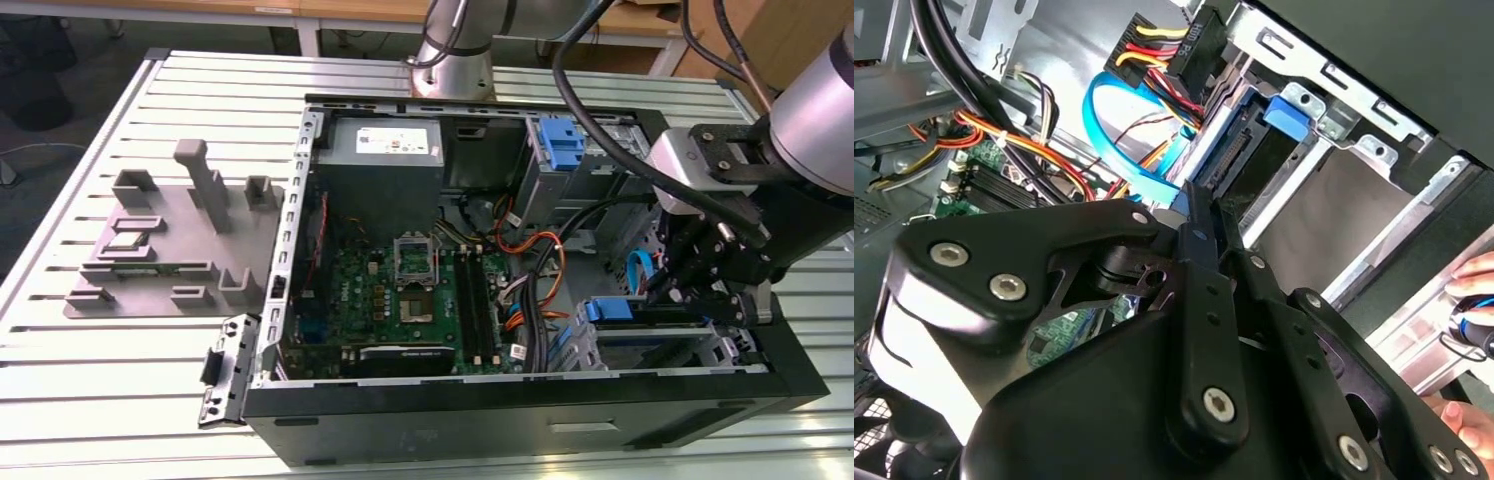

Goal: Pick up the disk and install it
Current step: 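Insert the first disk wire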

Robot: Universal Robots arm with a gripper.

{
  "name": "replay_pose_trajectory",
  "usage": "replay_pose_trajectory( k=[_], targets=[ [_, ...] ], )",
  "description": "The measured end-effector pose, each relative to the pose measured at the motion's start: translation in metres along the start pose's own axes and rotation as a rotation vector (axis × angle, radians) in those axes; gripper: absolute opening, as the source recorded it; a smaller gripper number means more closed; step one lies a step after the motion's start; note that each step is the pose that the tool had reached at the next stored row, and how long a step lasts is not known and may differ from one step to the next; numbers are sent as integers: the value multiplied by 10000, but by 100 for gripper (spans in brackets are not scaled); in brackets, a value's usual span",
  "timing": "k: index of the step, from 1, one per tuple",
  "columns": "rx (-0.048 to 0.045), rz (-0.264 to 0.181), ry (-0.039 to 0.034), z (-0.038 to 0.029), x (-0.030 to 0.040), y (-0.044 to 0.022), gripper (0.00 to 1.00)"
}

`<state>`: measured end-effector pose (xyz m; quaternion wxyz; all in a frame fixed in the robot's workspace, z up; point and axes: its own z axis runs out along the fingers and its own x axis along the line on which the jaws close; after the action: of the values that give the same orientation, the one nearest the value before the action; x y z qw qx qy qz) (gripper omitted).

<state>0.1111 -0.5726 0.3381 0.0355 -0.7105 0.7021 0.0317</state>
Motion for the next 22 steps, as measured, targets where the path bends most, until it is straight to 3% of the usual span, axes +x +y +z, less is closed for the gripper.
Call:
replay_pose_trajectory(
  k=[22],
  targets=[
    [0,0,-2,28,14,-24,16]
  ],
)
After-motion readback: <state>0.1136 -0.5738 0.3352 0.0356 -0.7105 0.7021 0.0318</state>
